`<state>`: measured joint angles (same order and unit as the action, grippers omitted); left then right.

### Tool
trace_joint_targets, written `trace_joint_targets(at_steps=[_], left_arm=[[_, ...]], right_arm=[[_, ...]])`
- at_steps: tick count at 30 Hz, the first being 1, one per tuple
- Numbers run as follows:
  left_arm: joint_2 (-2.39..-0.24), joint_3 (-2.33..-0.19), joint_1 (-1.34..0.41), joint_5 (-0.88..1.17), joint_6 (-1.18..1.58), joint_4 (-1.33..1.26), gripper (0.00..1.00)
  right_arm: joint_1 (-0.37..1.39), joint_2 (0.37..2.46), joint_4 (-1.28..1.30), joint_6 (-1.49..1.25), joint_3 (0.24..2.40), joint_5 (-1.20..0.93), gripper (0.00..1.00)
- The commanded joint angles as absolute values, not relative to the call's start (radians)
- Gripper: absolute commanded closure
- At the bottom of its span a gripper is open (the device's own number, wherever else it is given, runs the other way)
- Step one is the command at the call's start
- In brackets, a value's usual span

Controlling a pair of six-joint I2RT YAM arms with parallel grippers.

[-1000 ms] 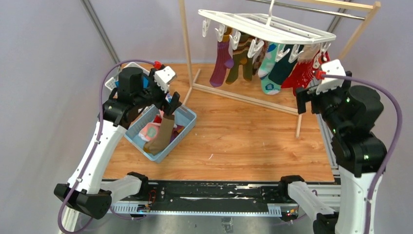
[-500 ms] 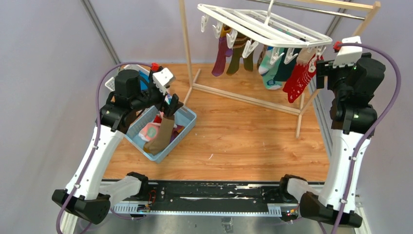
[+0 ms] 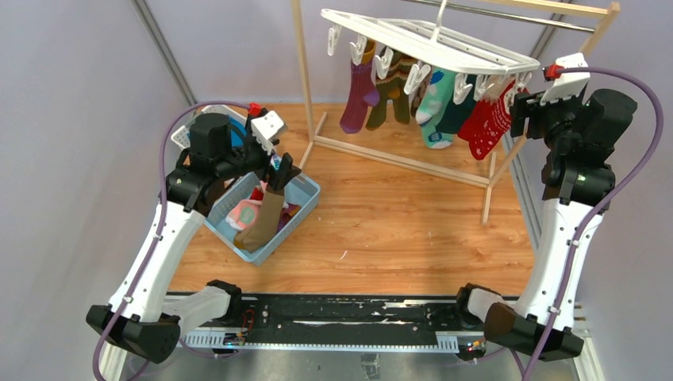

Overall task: Remove the socks clipped to the hanger
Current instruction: Adjust the hanger on the clothesline.

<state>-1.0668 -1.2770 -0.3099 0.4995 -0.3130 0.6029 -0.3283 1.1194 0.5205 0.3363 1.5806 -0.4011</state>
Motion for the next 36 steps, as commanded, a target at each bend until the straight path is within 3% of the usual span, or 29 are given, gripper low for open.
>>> trace_joint_targets(at_steps=[1,12,19,21,31,33,34,36], left_arm=[[-1.069,-1.275,-0.307,0.524,-0.305,0.575,0.00],[-1.074,-1.272,-0.307,0.532,-0.307,0.571,0.00],[-1.075,-1.278,-0.306,0.537,-0.305,0.571,0.00],[-1.075,-1.277,-0.307,0.538,-0.306,0.572,0.00],[-1.067,-1.276,-0.306,0.539,-0.310,0.571,0.00],[-1.069,-1.273,-0.307,0.541,-0.308,0.572,0.00],[-1.069,-1.273,-0.307,0.545,-0.308,0.572,0.00],[-1.069,-1.273,-0.307,0.548,-0.305,0.571,0.00]], right_arm=[[-0.374,1.143,0.452,0.294,1.578,-0.491,0.35],[-0.492,1.194,0.334,0.177,1.556,-0.822,0.53],[-0.500,1.169,0.306,0.184,1.528,-0.821,0.85],[-0.500,1.160,0.306,0.184,1.522,-0.821,0.89],[-0.501,1.055,0.320,0.175,1.460,-0.818,0.92],[-0.501,1.041,0.318,0.178,1.461,-0.790,0.86],[-0.501,1.032,0.320,0.187,1.466,-0.767,0.76],[-0.500,1.026,0.330,0.196,1.482,-0.743,0.67]])
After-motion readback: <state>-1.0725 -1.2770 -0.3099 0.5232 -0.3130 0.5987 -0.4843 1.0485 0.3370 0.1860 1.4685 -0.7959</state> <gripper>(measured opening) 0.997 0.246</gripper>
